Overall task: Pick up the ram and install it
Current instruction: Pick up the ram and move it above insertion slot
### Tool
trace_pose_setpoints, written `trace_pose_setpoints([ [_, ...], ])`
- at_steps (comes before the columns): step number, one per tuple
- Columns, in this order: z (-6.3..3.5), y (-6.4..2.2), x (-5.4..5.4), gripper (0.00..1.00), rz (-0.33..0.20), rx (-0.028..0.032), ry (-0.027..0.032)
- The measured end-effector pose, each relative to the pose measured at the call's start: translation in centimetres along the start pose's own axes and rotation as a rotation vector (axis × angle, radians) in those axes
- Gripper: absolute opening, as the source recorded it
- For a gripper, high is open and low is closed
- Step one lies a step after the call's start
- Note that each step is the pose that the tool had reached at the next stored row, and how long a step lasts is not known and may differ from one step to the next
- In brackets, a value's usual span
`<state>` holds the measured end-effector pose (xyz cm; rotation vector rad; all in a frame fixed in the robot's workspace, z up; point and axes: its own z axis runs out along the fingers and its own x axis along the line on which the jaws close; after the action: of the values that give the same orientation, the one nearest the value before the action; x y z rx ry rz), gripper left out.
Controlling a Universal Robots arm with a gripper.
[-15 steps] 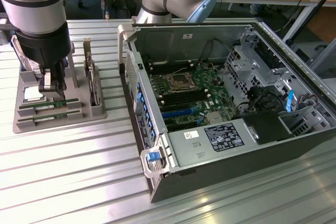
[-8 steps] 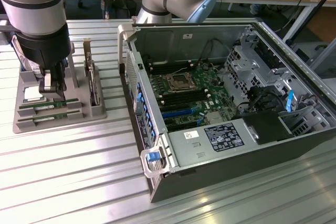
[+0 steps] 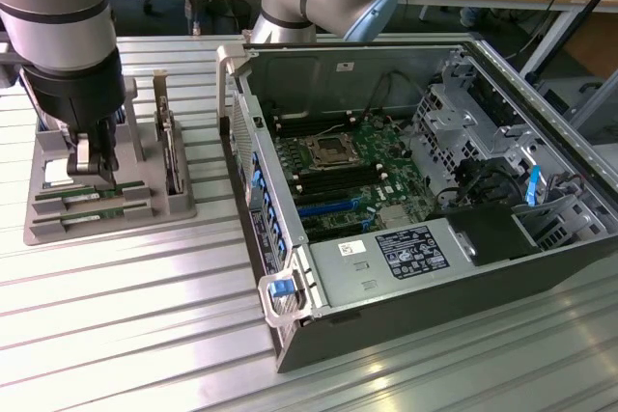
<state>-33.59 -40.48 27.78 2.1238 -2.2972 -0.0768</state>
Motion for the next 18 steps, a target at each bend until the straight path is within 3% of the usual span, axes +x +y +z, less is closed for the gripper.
trace_pose_setpoints([
  [4, 0.12, 0.07, 0.02, 0.36, -0.018, -0.0005, 0.0009],
  [10, 0.25, 0.09, 0.03, 0.36, -0.133, -0.0034, 0.0063],
  [18, 0.76, 0.66, 0.08, 0.36, -0.143, -0.0034, 0.0067],
])
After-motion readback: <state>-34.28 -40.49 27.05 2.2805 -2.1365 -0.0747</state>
